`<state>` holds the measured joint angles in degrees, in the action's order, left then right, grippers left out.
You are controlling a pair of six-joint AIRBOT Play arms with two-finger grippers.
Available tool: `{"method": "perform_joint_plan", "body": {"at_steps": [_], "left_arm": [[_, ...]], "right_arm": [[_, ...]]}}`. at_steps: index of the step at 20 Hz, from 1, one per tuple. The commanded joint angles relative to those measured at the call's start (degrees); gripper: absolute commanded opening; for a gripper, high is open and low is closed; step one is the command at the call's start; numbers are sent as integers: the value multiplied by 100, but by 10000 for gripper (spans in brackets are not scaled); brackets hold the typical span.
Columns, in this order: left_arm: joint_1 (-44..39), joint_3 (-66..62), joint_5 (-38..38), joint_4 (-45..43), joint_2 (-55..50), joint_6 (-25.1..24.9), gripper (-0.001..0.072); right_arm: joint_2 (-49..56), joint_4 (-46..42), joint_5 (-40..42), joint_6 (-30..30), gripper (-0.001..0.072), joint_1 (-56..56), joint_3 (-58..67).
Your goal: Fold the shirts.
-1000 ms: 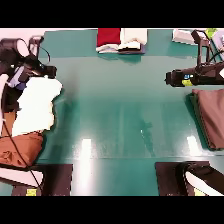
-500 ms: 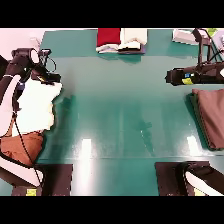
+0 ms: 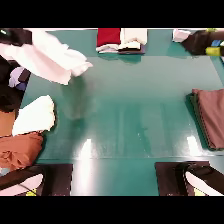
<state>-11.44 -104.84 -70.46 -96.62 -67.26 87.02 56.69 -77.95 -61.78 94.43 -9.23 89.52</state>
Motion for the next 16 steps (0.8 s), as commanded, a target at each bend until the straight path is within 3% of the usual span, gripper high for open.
{"method": "perform_joint_plan", "body": {"at_steps": [1, 7, 10, 11, 12, 13, 16], "left_arm": [[-1060, -122, 4, -50, 728, -52, 21], [-3259, -76, -155, 118, -125, -59, 23], [-3794, -76, -127, 529, -938, -376, 29], [-3823, -76, -92, 732, -1182, -457, 250], [-3821, -76, -83, 927, -1401, -459, 546], [-3805, -76, -127, 898, -1585, -461, 588], [-3254, -72, -608, 785, -1729, -354, 589]], "right_arm": [[4, -17, 76, 0, 22, 11, 588], [2, -9, -9, 2, 22, 186, 796], [2, -2, -192, 2, 22, 306, 796], [2, -11, -229, 2, 22, 308, 796], [2, -9, -273, 2, 22, 332, 793], [2, -7, -341, 2, 22, 341, 796], [4, -7, -398, 2, 22, 341, 796]]}}
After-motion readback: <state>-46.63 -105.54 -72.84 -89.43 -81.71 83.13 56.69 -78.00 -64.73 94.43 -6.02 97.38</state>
